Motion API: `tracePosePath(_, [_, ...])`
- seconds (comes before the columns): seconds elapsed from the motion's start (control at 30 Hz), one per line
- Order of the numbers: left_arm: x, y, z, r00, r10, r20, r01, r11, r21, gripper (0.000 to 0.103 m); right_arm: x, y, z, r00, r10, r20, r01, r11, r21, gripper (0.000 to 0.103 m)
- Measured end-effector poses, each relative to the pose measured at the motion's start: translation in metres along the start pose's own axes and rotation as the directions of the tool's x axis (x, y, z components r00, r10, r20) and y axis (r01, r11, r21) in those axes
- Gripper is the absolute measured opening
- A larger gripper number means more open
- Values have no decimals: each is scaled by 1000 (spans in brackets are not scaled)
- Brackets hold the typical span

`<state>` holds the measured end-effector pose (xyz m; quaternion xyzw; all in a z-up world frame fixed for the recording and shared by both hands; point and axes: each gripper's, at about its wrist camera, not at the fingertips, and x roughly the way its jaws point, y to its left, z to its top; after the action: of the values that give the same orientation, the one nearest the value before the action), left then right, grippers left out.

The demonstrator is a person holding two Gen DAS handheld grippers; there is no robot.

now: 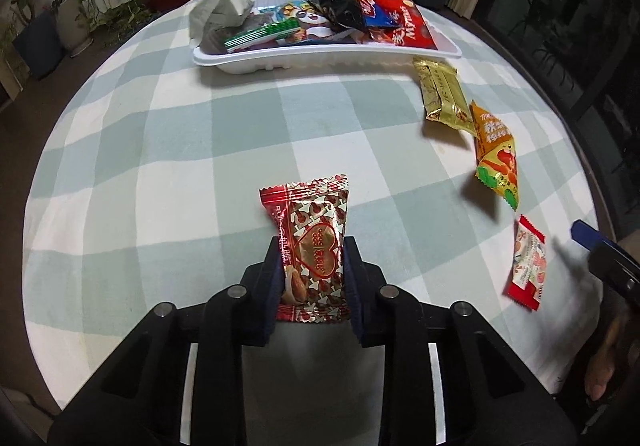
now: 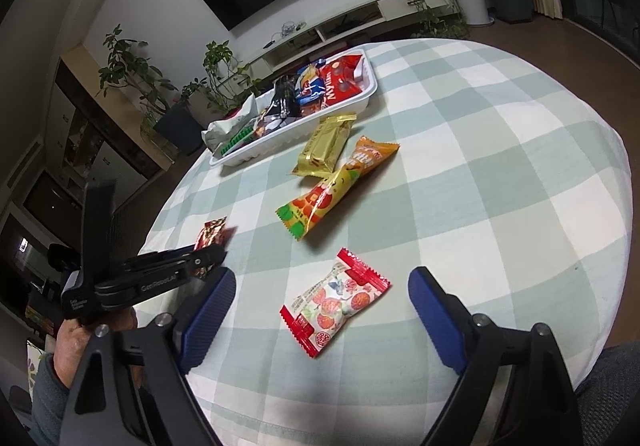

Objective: Organize snacks
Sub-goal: 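Grasp the red-and-white candy packet with the left gripper, then grasp the orange-and-yellow long bag with the right gripper while the left gripper holds the candy packet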

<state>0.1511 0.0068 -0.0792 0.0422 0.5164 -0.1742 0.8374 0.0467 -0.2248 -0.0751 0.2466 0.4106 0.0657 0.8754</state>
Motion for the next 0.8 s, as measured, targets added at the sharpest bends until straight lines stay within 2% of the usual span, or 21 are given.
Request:
tracePosePath(0.23, [-28, 18, -26, 994, -86, 69, 92, 992, -92, 25, 25, -2, 33, 996, -38, -79, 40, 999, 28, 81])
tracePosePath(0.4, [-43, 16, -49, 990, -121, 78, 128, 987, -97, 25, 55, 0, 61, 990, -44, -132, 52, 997, 55, 74])
tracePosePath(0.5, [-44, 14, -55, 988, -134, 77, 141, 985, -95, 25, 78, 1, 71, 978, -94, -185, 102, 994, 38, 67])
tracePosePath(0.57, [-45, 13, -57, 987, -139, 77, 146, 985, -95, 25, 92, 2, 74, 968, -135, -210, 141, 990, 10, 65])
tracePosePath(0.7, [-45, 14, -57, 986, -147, 78, 155, 983, -97, 25, 99, 12, 76, 956, -211, -202, 199, 977, -82, 60])
tracePosePath(0.77, [-45, 14, -57, 985, -151, 79, 158, 983, -99, 25, 99, 14, 74, 949, -245, -200, 222, 966, -131, 54])
tracePosePath(0.8, [-45, 15, -58, 985, -152, 78, 160, 982, -100, 25, 99, 15, 73, 944, -263, -198, 235, 959, -157, 47])
